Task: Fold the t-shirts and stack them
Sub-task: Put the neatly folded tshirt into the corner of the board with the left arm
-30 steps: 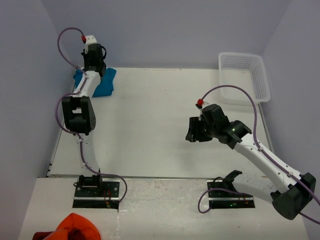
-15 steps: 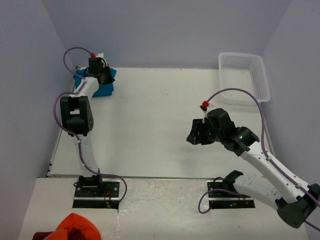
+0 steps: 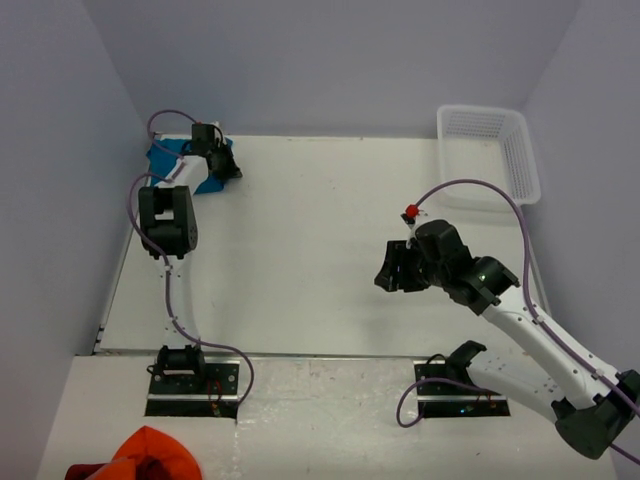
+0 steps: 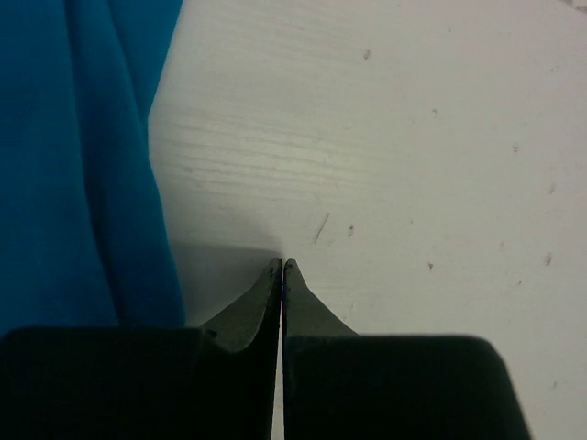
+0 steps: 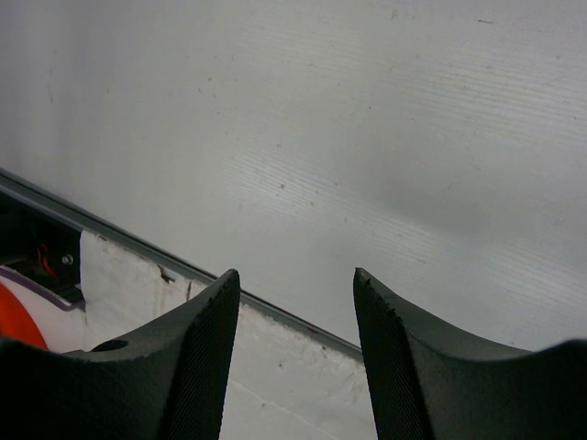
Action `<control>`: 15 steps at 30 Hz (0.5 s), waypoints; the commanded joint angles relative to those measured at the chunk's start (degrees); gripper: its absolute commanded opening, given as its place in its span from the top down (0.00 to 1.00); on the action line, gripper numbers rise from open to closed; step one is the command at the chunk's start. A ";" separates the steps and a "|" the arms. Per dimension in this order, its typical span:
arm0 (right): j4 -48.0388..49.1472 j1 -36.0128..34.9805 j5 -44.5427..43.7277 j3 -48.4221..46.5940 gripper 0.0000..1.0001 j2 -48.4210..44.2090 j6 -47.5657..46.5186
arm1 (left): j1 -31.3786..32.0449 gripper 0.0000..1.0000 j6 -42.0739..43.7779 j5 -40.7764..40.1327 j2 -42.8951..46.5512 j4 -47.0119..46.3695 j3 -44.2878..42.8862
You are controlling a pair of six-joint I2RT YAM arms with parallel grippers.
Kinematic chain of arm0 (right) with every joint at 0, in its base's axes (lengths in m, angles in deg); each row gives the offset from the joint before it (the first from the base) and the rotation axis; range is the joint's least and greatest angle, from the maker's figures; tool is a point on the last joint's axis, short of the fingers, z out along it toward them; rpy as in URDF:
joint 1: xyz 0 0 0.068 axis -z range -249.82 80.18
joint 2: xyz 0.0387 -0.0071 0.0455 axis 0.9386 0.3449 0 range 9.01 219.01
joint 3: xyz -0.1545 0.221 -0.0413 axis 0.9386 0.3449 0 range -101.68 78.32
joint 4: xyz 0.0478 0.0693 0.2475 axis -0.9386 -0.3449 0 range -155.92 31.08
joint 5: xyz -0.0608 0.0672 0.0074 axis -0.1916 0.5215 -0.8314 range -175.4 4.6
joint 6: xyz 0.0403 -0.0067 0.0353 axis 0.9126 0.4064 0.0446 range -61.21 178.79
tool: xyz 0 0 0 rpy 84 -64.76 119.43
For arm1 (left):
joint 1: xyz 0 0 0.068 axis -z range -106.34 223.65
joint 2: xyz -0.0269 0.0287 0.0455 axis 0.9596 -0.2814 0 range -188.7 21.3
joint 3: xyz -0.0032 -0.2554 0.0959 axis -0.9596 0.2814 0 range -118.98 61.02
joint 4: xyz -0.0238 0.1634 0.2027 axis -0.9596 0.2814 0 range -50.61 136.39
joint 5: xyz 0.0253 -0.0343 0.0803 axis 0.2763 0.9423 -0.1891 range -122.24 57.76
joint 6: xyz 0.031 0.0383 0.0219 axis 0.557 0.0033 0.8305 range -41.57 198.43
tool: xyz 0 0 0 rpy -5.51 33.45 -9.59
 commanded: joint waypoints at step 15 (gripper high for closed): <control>1.96 -0.25 0.43 -0.15 0.46 0.18 1.12 | 0.05 1.00 3.51 -17.48 4.67 8.33 2.67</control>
